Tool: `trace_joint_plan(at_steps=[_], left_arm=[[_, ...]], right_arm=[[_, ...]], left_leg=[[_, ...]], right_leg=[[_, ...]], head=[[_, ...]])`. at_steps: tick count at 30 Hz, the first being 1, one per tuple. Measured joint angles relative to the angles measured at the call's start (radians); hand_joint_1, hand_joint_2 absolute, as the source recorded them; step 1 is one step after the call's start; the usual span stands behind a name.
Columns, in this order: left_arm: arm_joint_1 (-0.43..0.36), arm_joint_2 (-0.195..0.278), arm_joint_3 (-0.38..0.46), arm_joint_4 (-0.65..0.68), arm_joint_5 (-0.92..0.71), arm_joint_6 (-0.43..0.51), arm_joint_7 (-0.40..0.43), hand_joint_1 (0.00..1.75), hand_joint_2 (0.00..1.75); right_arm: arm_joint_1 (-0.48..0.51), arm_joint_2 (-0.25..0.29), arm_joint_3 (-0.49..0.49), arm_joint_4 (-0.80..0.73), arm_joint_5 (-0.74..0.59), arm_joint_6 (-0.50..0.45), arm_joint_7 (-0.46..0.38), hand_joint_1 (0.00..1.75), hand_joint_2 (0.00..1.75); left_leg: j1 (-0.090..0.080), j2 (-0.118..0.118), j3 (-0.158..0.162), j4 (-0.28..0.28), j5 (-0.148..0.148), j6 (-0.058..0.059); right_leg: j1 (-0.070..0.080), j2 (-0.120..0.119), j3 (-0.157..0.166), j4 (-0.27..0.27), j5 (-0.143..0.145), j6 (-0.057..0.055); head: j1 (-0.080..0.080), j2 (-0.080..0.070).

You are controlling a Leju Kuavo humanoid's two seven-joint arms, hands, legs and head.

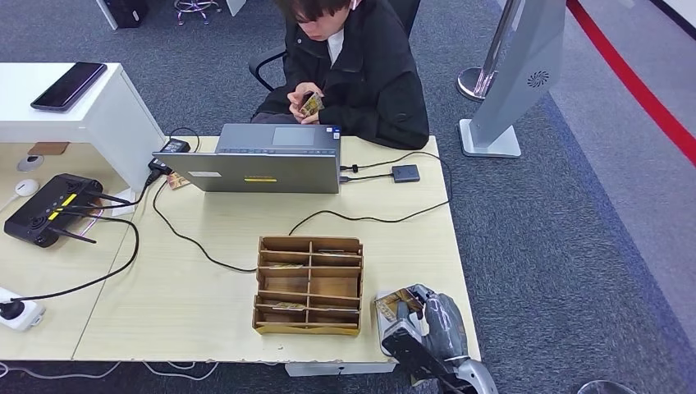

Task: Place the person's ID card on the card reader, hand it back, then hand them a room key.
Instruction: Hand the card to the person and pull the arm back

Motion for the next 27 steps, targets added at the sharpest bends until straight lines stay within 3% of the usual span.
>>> trace_joint_plan(at_steps=[27], left_arm=[[0.001, 0.0, -0.02, 0.0, 0.014, 0.004, 0.0, 0.0, 0.0]], right_arm=[[0.0, 0.0, 0.0, 0.052, -0.037, 0.042, 0.095, 1.75, 1.75]], left_leg=[[0.0, 0.0, 0.0, 0.0, 0.0, 0.0]], right_leg=[[0.0, 0.0, 0.0, 0.0, 0.0, 0.0]], head=[[0.0, 0.0]])
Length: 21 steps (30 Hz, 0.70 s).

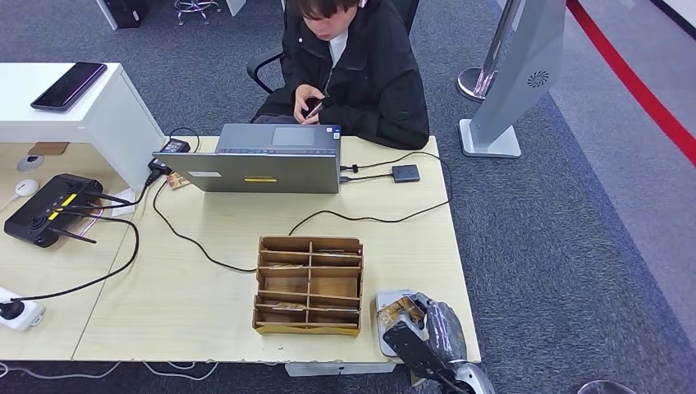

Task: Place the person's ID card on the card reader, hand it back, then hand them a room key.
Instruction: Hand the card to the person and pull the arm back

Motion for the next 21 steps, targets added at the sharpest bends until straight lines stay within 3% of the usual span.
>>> trace_joint_plan(at_steps=[21], left_arm=[[0.0, 0.0, -0.022, 0.0, 0.006, 0.002, 0.001, 0.0, 0.0]], right_arm=[[-0.018, -0.002, 0.008, 0.025, 0.015, 0.005, 0.049, 1.75, 1.75]], left_leg=[[0.0, 0.0, 0.001, 0.0, 0.0, 0.0]], right_leg=[[0.0, 0.0, 0.0, 0.0, 0.0, 0.0]], head=[[0.0, 0.0]])
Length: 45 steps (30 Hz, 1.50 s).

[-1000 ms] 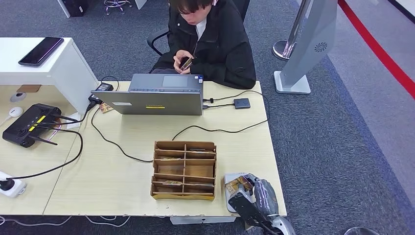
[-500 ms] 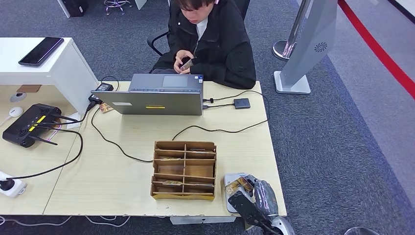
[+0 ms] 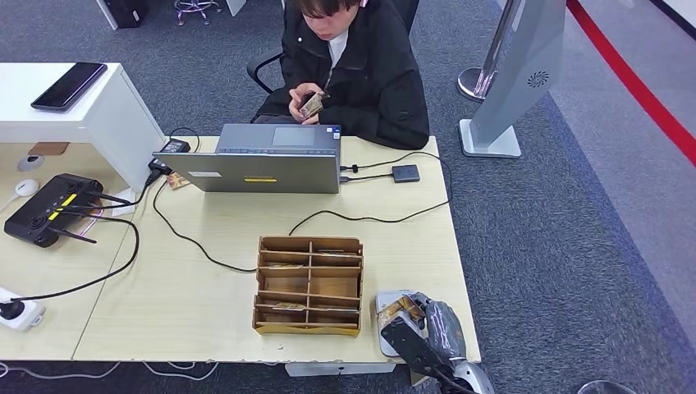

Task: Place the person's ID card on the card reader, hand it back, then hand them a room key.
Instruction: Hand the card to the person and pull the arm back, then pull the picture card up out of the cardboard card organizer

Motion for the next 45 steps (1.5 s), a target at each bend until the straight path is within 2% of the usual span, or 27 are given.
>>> trace_joint_plan(at_steps=[37, 40, 45], left_arm=[[0.0, 0.0, -0.017, 0.0, 0.016, 0.0, 0.002, 0.0, 0.0], [0.0, 0.001, -0.018, 0.0, 0.028, -0.041, 0.006, 0.0, 0.0], [0.009, 0.013, -0.018, 0.008, 0.066, -0.223, 0.021, 0.0, 0.0]], right_arm=[[-0.015, -0.004, 0.006, 0.042, 0.01, -0.005, 0.022, 1.75, 1.75], [-0.015, -0.005, 0.006, 0.046, 0.009, -0.004, 0.024, 1.75, 1.75], [-0.016, -0.005, 0.006, 0.047, 0.012, 0.014, 0.029, 1.75, 1.75]], left_leg=[[0.0, 0.0, 0.001, 0.0, 0.0, 0.0], [0.0, 0.0, 0.001, 0.0, 0.0, 0.0], [0.0, 0.0, 0.001, 0.0, 0.0, 0.0]], right_leg=[[0.0, 0.0, 0.001, 0.0, 0.0, 0.0], [0.0, 0.0, 0.001, 0.0, 0.0, 0.0], [0.0, 0.0, 0.001, 0.0, -0.001, 0.0]], head=[[0.0, 0.0], [0.0, 0.0], [0.0, 0.0]])
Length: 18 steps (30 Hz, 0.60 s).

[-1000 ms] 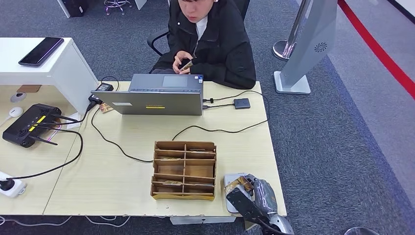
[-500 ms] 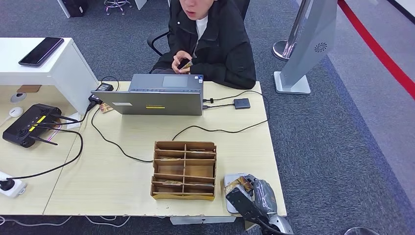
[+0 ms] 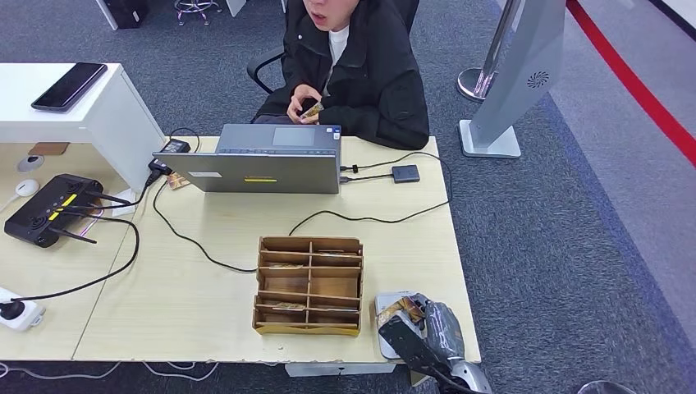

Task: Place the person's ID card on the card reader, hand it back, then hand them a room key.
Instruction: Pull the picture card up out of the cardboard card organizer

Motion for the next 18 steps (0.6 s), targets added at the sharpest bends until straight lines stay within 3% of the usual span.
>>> trace_joint_plan(at_steps=[9, 18], left_arm=[[0.044, 0.028, 0.002, 0.071, 0.083, -0.364, 0.005, 0.0, 0.0], [0.122, 0.081, 0.028, 0.116, 0.116, -0.633, 0.0, 0.0, 0.0]], right_arm=[[-0.013, 0.0, -0.006, 0.013, 0.005, 0.033, -0.032, 1.75, 1.75], [-0.034, -0.002, -0.008, 0.051, -0.024, 0.018, -0.095, 1.75, 1.75]], left_leg=[[0.0, 0.0, 0.001, 0.0, -0.001, -0.001], [0.001, 0.0, 0.003, -0.001, -0.003, -0.001]], right_leg=[[0.0, 0.0, 0.0, 0.0, -0.002, 0.0], [0.0, 0.0, 0.003, 0.0, -0.004, -0.001]], head=[[0.0, 0.0], [0.0, 0.0]])
